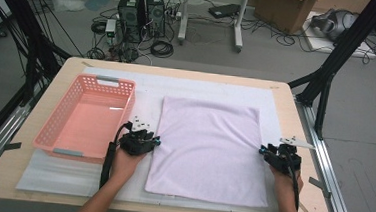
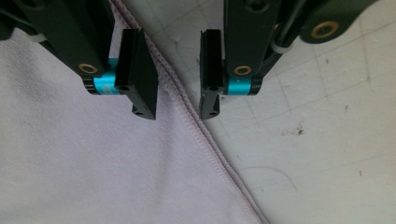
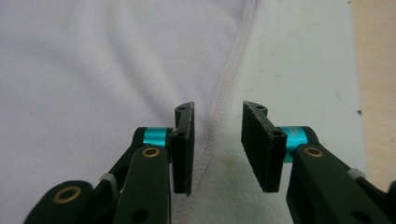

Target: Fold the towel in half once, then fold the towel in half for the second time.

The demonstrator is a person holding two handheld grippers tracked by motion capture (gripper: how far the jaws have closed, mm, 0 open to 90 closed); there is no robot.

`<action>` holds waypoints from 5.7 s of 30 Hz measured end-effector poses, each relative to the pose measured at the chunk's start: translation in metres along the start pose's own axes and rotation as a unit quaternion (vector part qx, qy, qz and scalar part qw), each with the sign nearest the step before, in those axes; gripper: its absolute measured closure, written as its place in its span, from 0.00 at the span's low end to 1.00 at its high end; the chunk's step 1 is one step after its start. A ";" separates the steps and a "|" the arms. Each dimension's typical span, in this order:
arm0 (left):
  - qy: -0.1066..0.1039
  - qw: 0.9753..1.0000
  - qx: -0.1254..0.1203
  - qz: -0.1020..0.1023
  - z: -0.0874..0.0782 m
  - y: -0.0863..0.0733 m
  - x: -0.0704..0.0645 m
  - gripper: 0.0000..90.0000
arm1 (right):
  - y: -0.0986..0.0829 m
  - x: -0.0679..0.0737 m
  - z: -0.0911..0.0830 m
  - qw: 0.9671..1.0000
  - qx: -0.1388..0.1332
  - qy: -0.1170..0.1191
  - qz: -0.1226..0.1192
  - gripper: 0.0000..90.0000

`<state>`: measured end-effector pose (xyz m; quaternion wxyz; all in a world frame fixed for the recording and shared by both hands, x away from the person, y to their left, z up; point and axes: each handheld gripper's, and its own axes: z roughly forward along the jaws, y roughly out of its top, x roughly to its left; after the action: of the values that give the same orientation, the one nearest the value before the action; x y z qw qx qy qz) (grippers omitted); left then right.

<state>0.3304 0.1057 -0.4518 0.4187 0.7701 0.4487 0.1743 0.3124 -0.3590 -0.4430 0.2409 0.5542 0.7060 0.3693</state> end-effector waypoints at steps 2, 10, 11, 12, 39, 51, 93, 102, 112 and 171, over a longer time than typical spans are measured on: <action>0.006 1.000 0.002 0.024 0.000 0.000 -0.004 0.90 | 0.002 -0.001 0.001 1.000 -0.006 -0.005 -0.003 0.69; 0.012 1.000 0.004 0.016 -0.002 0.000 -0.003 0.96 | 0.038 0.001 0.044 0.997 0.007 0.042 -0.059 0.85; 0.013 1.000 0.004 0.012 -0.003 -0.001 -0.003 0.96 | 0.040 0.001 0.049 0.997 0.014 0.044 -0.057 0.86; 0.013 1.000 0.004 0.014 -0.003 -0.001 -0.003 0.96 | 0.043 0.001 0.058 0.997 0.028 0.038 -0.058 0.88; -0.103 0.986 -0.126 0.021 -0.016 0.005 -0.005 0.23 | -0.009 -0.001 -0.032 0.994 -0.042 0.089 -0.057 0.26; -0.126 0.982 -0.140 0.027 -0.025 0.010 -0.003 0.22 | -0.010 0.006 -0.038 0.990 -0.076 0.096 -0.076 0.23; -0.077 0.993 -0.080 -0.025 0.016 0.059 0.015 0.25 | 0.016 -0.001 -0.005 0.993 -0.033 0.092 -0.069 0.23; -0.026 0.998 -0.037 -0.038 0.057 0.062 0.029 0.29 | 0.039 -0.010 0.023 0.996 -0.008 0.072 -0.054 0.28; 0.018 0.999 -0.001 -0.046 0.072 0.059 0.042 0.38 | 0.057 -0.020 0.064 0.998 0.044 0.022 -0.027 0.40; -0.055 0.998 -0.023 -0.015 -0.009 0.024 0.000 0.80 | 0.005 0.000 -0.024 0.995 0.014 0.097 -0.024 0.87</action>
<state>0.3377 0.1046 -0.4276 0.4628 0.7622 0.4321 0.1352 0.2977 -0.3645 -0.4240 0.1717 0.5020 0.7444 0.4054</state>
